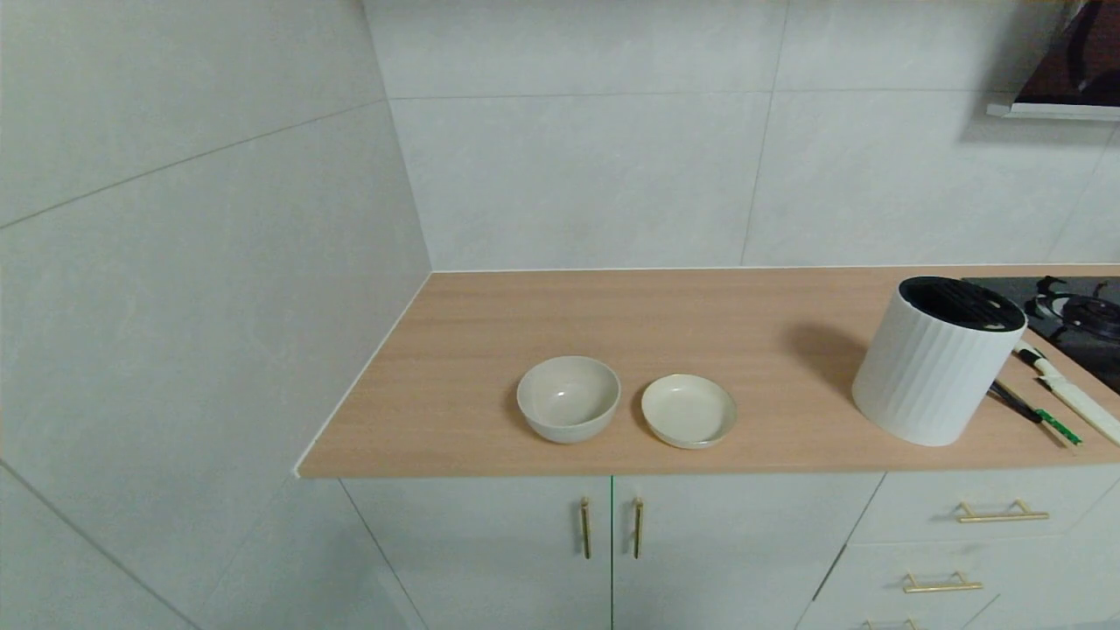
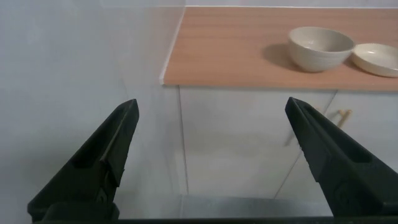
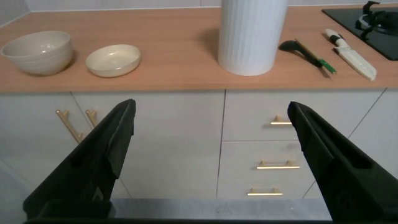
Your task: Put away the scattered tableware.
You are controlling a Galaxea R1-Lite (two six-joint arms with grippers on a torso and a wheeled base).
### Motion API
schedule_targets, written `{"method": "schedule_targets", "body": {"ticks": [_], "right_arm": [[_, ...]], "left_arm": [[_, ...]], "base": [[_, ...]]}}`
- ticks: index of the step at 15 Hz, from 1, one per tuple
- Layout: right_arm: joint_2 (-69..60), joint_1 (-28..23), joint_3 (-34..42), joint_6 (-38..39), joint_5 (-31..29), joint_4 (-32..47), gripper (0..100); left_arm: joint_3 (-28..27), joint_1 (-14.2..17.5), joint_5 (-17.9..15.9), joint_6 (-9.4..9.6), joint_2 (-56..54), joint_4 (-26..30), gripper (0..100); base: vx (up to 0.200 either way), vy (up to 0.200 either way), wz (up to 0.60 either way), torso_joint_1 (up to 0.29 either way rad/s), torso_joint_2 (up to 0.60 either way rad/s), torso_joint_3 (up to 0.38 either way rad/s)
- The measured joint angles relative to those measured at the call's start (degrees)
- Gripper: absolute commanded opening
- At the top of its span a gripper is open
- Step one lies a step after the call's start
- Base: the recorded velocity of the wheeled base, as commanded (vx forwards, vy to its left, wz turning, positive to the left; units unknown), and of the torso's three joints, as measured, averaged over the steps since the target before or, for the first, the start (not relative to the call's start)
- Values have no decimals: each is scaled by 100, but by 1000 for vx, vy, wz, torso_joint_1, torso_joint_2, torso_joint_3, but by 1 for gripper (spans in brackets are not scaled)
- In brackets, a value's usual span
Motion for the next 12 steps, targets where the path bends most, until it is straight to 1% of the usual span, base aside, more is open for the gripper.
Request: {"method": "schedule_targets", "body": {"ticks": [12], "right_arm": [[0, 5, 0, 4, -2, 2, 100]], "left_arm": [[0, 0, -2, 0, 0, -5, 100]], "base": [[0, 0, 0, 0, 0, 0]]}}
